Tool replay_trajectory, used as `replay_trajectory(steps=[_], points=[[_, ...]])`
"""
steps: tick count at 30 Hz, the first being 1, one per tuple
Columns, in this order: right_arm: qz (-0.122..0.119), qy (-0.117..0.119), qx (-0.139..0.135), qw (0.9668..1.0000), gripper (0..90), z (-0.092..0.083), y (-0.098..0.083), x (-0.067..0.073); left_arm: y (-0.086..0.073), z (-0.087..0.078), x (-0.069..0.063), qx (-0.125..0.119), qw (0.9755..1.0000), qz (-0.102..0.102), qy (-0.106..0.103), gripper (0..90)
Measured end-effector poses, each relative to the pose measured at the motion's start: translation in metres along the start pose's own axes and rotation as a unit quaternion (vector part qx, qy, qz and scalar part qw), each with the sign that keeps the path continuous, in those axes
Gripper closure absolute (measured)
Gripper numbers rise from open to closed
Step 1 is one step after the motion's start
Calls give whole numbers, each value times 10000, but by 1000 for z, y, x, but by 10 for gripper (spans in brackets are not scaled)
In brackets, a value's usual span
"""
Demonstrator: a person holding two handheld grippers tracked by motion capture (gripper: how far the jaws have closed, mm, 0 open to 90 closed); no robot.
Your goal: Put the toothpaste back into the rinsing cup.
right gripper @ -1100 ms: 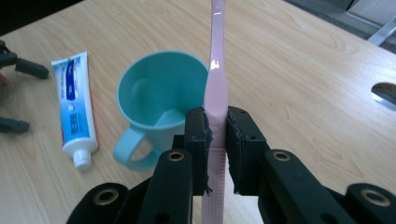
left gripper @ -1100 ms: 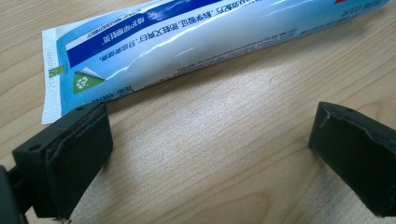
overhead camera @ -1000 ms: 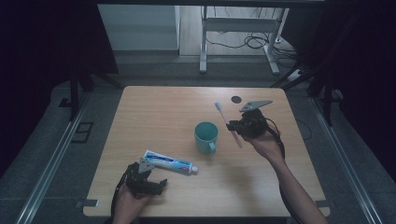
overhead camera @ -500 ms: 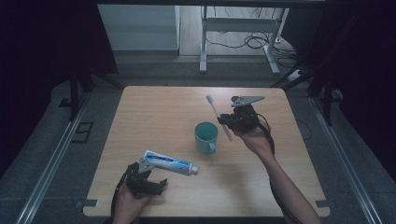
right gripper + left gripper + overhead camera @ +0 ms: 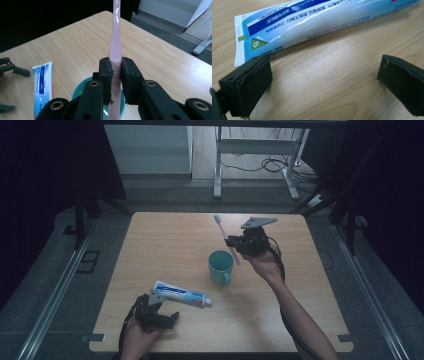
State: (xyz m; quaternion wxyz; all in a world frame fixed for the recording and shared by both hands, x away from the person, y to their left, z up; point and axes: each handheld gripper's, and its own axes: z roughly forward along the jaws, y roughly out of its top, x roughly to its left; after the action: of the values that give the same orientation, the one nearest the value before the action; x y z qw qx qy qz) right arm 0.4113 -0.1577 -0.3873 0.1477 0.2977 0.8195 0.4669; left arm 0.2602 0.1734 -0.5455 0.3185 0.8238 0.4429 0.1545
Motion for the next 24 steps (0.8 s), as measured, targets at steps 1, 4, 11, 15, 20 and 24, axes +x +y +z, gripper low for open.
replay_trajectory(steps=[1,4,11,15,20,24], points=[[6,-3,-32,10000,783,1,1,0,0,0,0,0,10000,1,0,0],[43,30,-92,9999,783,4,3,1,0,0,0,1,10000,1,0,0],[28,63,-160,9998,783,12,3,6,0,0,0,1,10000,2,0,0],[3,100,-154,9998,783,17,0,9,0,0,0,1,10000,2,2,0],[-20,110,-135,9998,783,25,-6,12,0,0,0,2,10000,3,0,0],[-3,132,-104,9999,783,29,-10,12,0,0,0,0,10000,1,1,0]])
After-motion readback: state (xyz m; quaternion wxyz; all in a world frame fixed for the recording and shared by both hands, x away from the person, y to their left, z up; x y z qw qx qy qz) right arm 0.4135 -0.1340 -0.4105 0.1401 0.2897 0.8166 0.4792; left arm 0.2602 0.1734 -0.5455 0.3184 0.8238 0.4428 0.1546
